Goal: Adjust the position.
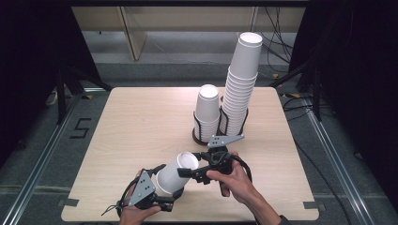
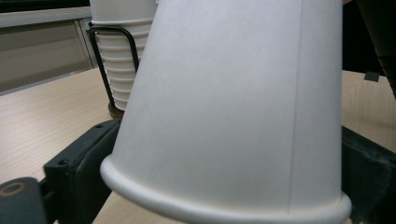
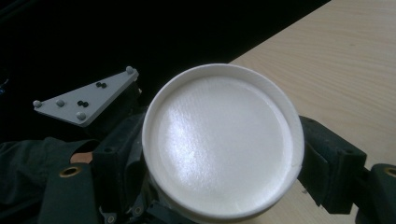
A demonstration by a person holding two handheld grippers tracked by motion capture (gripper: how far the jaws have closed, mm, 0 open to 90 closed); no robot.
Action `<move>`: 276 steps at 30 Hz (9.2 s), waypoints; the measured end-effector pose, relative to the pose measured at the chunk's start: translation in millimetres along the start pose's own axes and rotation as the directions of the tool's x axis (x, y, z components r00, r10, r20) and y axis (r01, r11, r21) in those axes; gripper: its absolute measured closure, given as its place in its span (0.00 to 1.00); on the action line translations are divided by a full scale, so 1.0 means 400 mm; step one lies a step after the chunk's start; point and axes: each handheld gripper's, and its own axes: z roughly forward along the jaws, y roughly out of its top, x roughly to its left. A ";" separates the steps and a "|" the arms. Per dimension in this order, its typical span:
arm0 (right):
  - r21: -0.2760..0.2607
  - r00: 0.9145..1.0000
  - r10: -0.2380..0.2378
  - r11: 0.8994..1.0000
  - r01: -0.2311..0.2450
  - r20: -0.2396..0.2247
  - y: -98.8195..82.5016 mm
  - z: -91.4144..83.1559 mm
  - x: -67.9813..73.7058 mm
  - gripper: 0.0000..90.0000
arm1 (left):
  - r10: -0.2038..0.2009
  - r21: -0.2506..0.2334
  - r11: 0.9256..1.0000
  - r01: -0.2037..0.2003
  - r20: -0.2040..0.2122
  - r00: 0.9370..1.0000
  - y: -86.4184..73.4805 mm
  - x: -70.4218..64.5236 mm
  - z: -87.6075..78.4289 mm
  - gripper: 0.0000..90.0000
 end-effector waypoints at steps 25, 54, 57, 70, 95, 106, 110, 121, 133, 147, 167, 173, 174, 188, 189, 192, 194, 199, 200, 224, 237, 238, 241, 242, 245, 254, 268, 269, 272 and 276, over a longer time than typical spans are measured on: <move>0.386 0.908 -0.414 0.850 0.359 0.067 0.021 -0.010 0.063 0.19 | 0.195 0.290 0.932 -0.215 0.096 0.976 0.001 0.002 -0.002 0.12; 0.646 0.781 -0.615 0.551 0.528 -0.113 -0.037 0.084 0.103 0.26 | 0.371 0.338 0.832 -0.440 0.250 0.894 0.024 -0.025 -0.018 0.11; 0.626 0.768 -0.624 0.543 0.559 -0.145 -0.036 0.079 0.097 0.26 | 0.328 0.276 0.876 -0.396 0.262 0.908 0.013 -0.018 -0.017 0.10; 0.507 0.821 -0.529 0.658 0.557 -0.215 -0.017 0.037 0.056 0.26 | 0.232 0.104 0.957 -0.271 0.291 0.928 0.015 0.006 -0.037 0.09; 0.701 0.711 -0.685 0.427 0.571 -0.161 -0.062 0.093 0.115 0.21 | 0.255 0.222 0.919 -0.327 0.300 0.919 0.030 -0.027 -0.026 0.12; 0.585 0.697 -0.675 0.473 0.659 -0.241 -0.045 0.068 0.073 0.25 | 0.085 0.091 0.989 -0.120 0.317 0.945 0.020 -0.001 -0.031 0.07; 0.536 0.725 -0.647 0.536 0.652 -0.236 -0.041 0.054 0.057 0.25 | 0.006 0.067 0.997 -0.028 0.302 0.953 0.019 0.009 -0.034 0.07; 0.447 0.749 -0.632 0.622 0.643 -0.200 -0.027 0.005 0.015 0.25 | -0.054 0.065 0.997 0.038 0.265 0.963 0.017 0.014 -0.031 0.10; 0.381 0.777 -0.580 0.679 0.628 -0.246 -0.033 0.011 0.023 0.25 | -0.090 0.003 0.996 0.093 0.286 0.954 0.022 0.005 -0.024 0.00; 0.378 0.793 -0.546 0.697 0.609 -0.272 -0.056 0.039 0.014 0.25 | -0.129 -0.029 0.989 0.144 0.305 0.944 0.026 0.003 -0.029 0.06; 0.463 0.787 -0.603 0.666 0.585 -0.128 -0.056 0.054 0.036 0.19 | -0.092 0.030 0.996 0.087 0.254 0.963 0.040 0.010 -0.033 0.10; 0.516 0.778 -0.614 0.628 0.583 -0.131 -0.066 0.073 0.056 0.20 | -0.088 0.025 0.996 0.085 0.266 0.960 0.042 0.001 -0.030 0.10; 0.514 0.783 -0.608 0.633 0.578 -0.132 -0.068 0.075 0.056 0.22 | -0.085 0.025 0.996 0.081 0.263 0.961 0.043 0.001 -0.032 0.09; 0.360 0.844 -0.509 0.765 0.534 -0.169 -0.070 0.070 0.026 0.24 | -0.237 -0.041 0.966 0.255 0.253 0.938 0.028 0.015 -0.028 0.01; 0.350 0.847 -0.505 0.772 0.530 -0.167 -0.070 0.069 0.025 0.24 | -0.242 -0.045 0.964 0.261 0.255 0.936 0.026 0.014 -0.026 0.01; 0.337 0.851 -0.498 0.783 0.523 -0.163 -0.066 0.064 0.022 0.24 | -0.252 -0.046 0.961 0.272 0.259 0.933 0.021 0.013 -0.022 0.02; 0.327 0.853 -0.498 0.788 0.521 -0.160 -0.065 0.061 0.019 0.24 | -0.258 -0.038 0.961 0.276 0.249 0.934 0.022 0.012 -0.023 0.03; 0.317 0.862 -0.485 0.802 0.506 -0.149 -0.068 0.064 0.014 0.24 | -0.261 -0.049 0.959 0.280 0.240 0.935 0.022 0.007 -0.022 0.06; 0.323 0.864 -0.480 0.802 0.502 -0.151 -0.072 0.067 0.015 0.24 | -0.260 -0.050 0.959 0.279 0.242 0.935 0.022 0.007 -0.021 0.07; 0.350 0.865 -0.494 0.797 0.493 -0.093 -0.094 0.075 0.022 0.26 | -0.224 -0.075 0.967 0.245 0.217 0.950 0.033 0.008 -0.030 0.11; 0.255 0.901 -0.420 0.864 0.435 -0.113 -0.111 0.083 0.006 0.26 | -0.250 -0.088 0.958 0.273 0.211 0.945 0.031 0.003 -0.025 0.12; 0.259 0.900 -0.420 0.862 0.436 -0.116 -0.113 0.085 0.006 0.26 | -0.244 -0.085 0.960 0.266 0.212 0.946 0.031 0.003 -0.025 0.12; 0.259 0.905 -0.411 0.867 0.426 -0.112 -0.116 0.089 0.005 0.25 | -0.241 -0.076 0.962 0.263 0.216 0.946 0.030 0.007 -0.026 0.15; 0.250 0.899 -0.423 0.863 0.438 -0.115 -0.115 0.089 0.000 0.25 | -0.248 -0.079 0.960 0.269 0.210 0.946 0.030 0.007 -0.026 0.15; 0.274 0.910 -0.405 0.868 0.413 -0.088 -0.114 0.079 -0.003 0.22 | -0.221 -0.084 0.968 0.238 0.170 0.960 0.034 0.013 -0.034 0.16; 0.300 0.922 -0.383 0.888 0.348 0.064 -0.118 -0.002 -0.066 0.19 | -0.233 -0.083 0.969 0.231 -0.015 0.972 0.029 0.069 -0.063 0.16; 0.310 0.917 -0.355 0.906 0.290 0.179 -0.134 -0.066 -0.099 0.20 | -0.211 -0.040 0.978 0.207 -0.214 0.954 0.016 0.108 -0.076 0.16; 0.302 0.916 -0.357 0.907 0.294 0.181 -0.137 -0.067 -0.102 0.20 | -0.214 -0.053 0.977 0.208 -0.218 0.952 0.014 0.112 -0.074 0.16; 0.311 0.916 -0.351 0.908 0.282 0.195 -0.141 -0.073 -0.105 0.20 | -0.222 -0.049 0.975 0.216 -0.245 0.944 0.012 0.119 -0.078 0.16; 0.318 0.916 -0.349 0.907 0.277 0.199 -0.148 -0.078 -0.105 0.20 | -0.223 -0.033 0.974 0.222 -0.279 0.934 0.012 0.128 -0.084 0.16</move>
